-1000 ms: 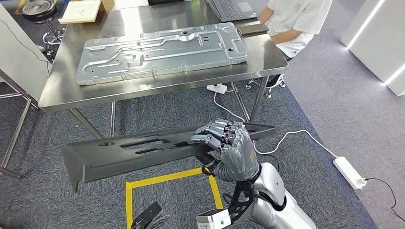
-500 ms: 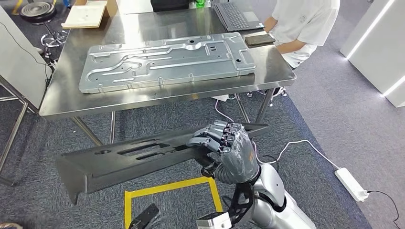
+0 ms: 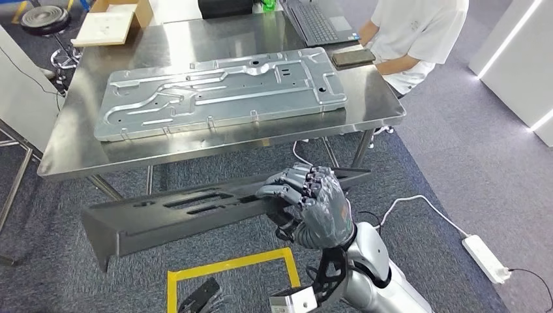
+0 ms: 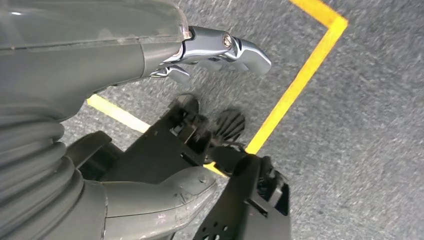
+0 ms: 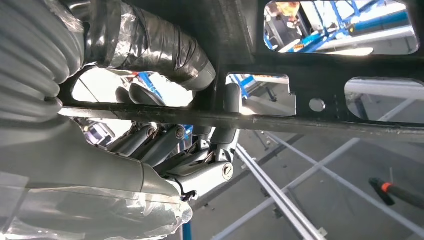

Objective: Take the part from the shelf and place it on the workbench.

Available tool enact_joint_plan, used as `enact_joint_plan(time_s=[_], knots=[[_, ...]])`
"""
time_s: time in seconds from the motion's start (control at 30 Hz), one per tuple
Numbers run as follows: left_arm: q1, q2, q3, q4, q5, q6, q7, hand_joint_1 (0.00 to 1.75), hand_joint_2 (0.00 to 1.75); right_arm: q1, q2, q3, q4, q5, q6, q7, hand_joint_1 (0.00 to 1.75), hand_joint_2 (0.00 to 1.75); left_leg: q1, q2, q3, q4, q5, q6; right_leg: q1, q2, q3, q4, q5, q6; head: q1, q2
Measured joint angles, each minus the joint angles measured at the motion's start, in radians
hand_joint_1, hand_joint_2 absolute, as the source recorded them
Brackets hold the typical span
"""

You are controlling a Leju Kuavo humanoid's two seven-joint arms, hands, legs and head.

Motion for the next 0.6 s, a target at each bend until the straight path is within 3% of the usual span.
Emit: enact_joint_plan(time_s=[0.07,0.1,0.13,0.17,0.23,0.3,0.43,0.5,0.6], knots=[[0.001,0.0,0.0,0.0,0.0,0.0,0.0,0.0,1.75,-0.001,0.0,0.0,0.0,0.0,0.0,0.0,1.75,1.75,0.007,0.0,-0.082,0.119,-0.044,-0.011,0.0,0.0,0.014,-0.001,-0.014,-0.003,0.0,0.0],[0.003,0.0,0.0,0.0,0.0,0.0,0.0,0.0,1.75,-0.001,0.0,0.0,0.001,0.0,0.0,0.0,1.75,1.75,0.011,0.0,-0.115,0.151,-0.06,-0.016,0.0,0.0,0.022,-0.001,-0.021,-0.002,0.0,0.0],[0.004,0.0,0.0,0.0,0.0,0.0,0.0,0.0,1.75,-0.001,0.0,0.0,0.001,0.0,0.001,0.0,1.75,1.75,0.014,0.0,-0.131,0.151,-0.057,-0.018,0.0,0.001,0.032,0.0,-0.03,-0.001,0.0,0.0],[0.005,0.0,0.0,0.0,0.0,0.0,0.001,0.0,1.75,-0.001,0.0,0.0,0.001,0.0,0.001,0.0,1.75,1.75,0.017,0.0,-0.131,0.118,-0.031,-0.019,0.0,0.002,0.044,0.0,-0.039,0.002,0.0,0.0],[0.005,0.0,0.0,0.0,0.0,0.0,0.0,0.0,1.75,-0.002,0.0,0.0,0.001,0.0,0.002,0.0,1.75,1.75,0.021,0.001,-0.101,-0.007,0.067,-0.015,-0.001,0.002,0.07,0.0,-0.058,0.008,0.0,0.0],[0.004,0.0,0.0,0.0,0.0,0.0,0.0,0.0,1.75,-0.003,0.0,0.001,0.001,0.0,0.002,0.0,1.75,1.75,0.017,0.002,-0.077,-0.094,0.12,-0.008,-0.001,0.003,0.083,-0.001,-0.073,0.02,0.0,0.0],[0.004,0.001,-0.001,0.0,0.0,0.0,0.0,0.0,1.75,-0.005,0.0,0.001,0.001,0.0,0.002,0.0,1.75,1.75,0.008,0.0,-0.054,-0.118,0.12,0.018,-0.006,0.002,0.088,0.02,-0.085,0.044,0.001,0.0],[0.001,0.001,-0.001,0.0,0.0,0.0,-0.001,0.0,1.75,-0.006,0.0,0.001,0.0,0.0,0.002,0.0,1.75,1.75,0.007,-0.001,-0.035,-0.123,0.113,0.032,-0.009,0.002,0.049,0.096,-0.11,0.048,0.001,0.0],[-0.001,0.001,-0.001,0.0,0.0,0.0,-0.001,0.0,1.75,-0.005,0.0,0.002,0.001,0.0,0.002,0.0,1.75,1.75,0.0,-0.002,-0.019,-0.122,0.095,0.043,-0.007,0.001,-0.07,0.26,-0.169,0.049,0.001,0.0]])
